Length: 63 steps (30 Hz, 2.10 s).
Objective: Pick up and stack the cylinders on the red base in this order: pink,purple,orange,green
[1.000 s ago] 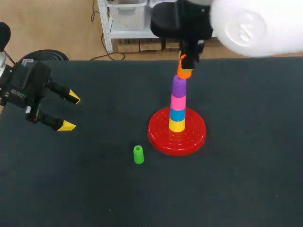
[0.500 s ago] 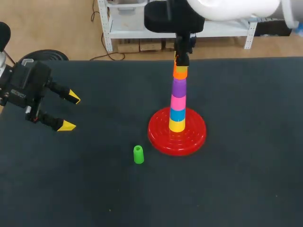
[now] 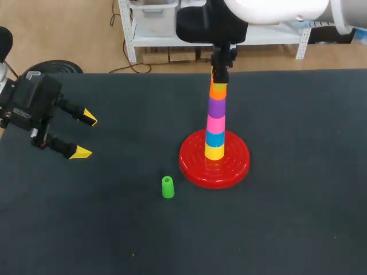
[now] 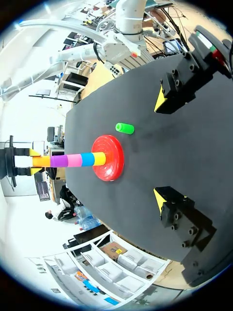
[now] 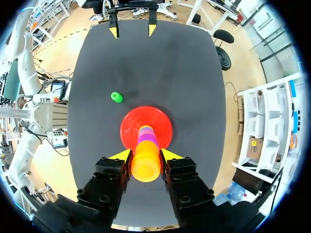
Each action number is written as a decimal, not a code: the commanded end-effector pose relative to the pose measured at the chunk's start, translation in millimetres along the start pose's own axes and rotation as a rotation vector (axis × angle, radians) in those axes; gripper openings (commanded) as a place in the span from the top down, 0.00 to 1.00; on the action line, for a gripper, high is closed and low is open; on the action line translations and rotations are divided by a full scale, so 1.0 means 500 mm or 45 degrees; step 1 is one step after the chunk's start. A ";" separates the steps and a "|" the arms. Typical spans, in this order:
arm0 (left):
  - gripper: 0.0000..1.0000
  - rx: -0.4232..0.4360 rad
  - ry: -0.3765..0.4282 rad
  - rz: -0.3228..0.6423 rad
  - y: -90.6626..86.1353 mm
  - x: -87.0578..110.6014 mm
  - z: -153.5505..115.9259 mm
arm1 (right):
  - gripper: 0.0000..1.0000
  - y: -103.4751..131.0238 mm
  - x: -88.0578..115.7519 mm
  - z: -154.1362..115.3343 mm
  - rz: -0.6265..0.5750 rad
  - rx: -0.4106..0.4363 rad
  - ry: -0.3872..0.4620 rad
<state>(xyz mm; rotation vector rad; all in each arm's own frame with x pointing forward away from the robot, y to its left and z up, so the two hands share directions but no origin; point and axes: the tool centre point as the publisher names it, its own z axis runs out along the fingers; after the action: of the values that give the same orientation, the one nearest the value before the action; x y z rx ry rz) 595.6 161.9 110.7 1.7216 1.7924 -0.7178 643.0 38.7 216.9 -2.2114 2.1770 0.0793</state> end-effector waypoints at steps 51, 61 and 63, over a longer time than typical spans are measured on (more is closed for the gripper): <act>0.00 -0.002 -0.002 0.002 0.000 0.002 0.001 | 0.00 0.039 -0.083 -0.047 -0.137 0.147 -0.011; 0.00 -0.002 -0.002 0.002 0.000 0.002 0.001 | 0.00 0.062 -0.122 -0.001 -0.217 0.104 -0.037; 0.00 -0.002 -0.002 0.002 0.000 0.002 0.001 | 0.00 0.068 -0.127 0.014 -0.227 0.089 -0.031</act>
<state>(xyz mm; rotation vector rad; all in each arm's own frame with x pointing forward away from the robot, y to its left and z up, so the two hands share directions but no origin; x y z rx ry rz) 595.6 161.9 110.7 1.7216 1.7925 -0.7178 606.8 98.8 222.6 -2.3364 1.9309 0.0252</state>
